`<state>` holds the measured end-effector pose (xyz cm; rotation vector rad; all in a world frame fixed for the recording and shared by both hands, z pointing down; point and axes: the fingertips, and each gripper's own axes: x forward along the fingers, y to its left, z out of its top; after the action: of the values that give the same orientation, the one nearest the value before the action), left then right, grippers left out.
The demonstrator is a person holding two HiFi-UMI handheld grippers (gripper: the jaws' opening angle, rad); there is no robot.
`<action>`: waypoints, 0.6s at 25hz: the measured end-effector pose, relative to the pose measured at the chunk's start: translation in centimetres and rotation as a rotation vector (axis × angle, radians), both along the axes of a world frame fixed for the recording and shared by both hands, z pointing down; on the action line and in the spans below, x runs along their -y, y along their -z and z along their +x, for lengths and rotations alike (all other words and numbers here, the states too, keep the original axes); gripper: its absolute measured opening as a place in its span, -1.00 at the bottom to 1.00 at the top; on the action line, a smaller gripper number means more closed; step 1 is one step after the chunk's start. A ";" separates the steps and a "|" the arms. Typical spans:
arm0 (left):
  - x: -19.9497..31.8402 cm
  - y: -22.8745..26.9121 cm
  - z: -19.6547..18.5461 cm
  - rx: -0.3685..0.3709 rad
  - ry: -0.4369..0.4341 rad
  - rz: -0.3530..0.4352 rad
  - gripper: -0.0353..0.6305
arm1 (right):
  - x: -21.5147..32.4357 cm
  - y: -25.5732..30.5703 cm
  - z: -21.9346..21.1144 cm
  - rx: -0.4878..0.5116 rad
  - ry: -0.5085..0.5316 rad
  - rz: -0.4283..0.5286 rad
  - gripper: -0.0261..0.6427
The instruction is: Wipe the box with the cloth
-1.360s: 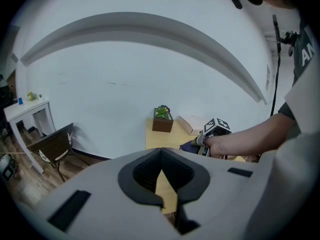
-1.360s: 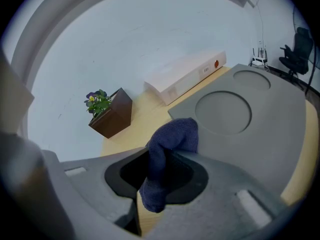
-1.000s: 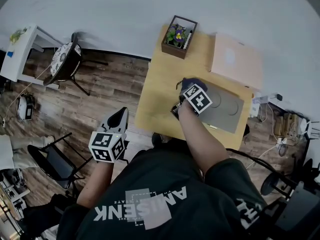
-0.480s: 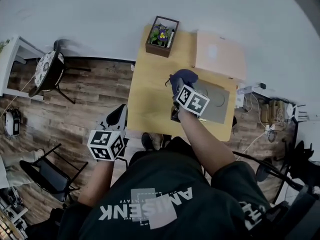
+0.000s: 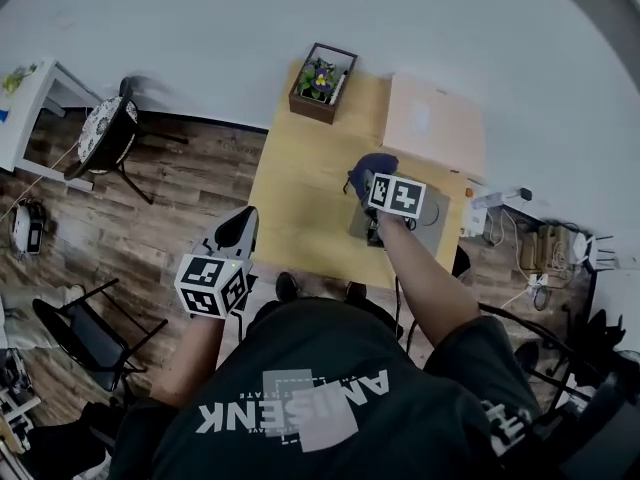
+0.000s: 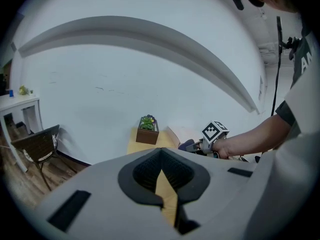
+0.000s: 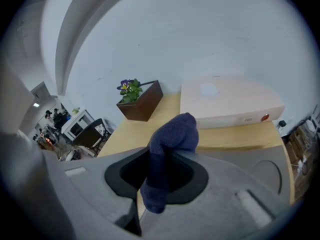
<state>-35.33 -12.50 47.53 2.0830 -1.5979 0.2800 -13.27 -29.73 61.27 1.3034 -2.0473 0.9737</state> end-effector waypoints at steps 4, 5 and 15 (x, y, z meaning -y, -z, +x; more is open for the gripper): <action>-0.5 0.5 2.5 -0.013 0.051 -0.013 -0.89 | 0.0 -1.2 0.9 -0.010 0.089 -0.052 -0.68; -0.5 0.8 3.4 -0.006 0.045 -0.005 -0.89 | 0.1 -1.3 1.2 -0.012 0.103 -0.055 -0.68; -0.7 1.9 9.4 0.011 0.004 0.016 -0.89 | -0.3 -2.0 6.5 0.017 0.096 -0.095 -0.68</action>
<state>-25.92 -11.75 45.67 2.0933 -1.6157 0.2789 -6.80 -29.44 63.30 1.1418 -2.0305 1.0282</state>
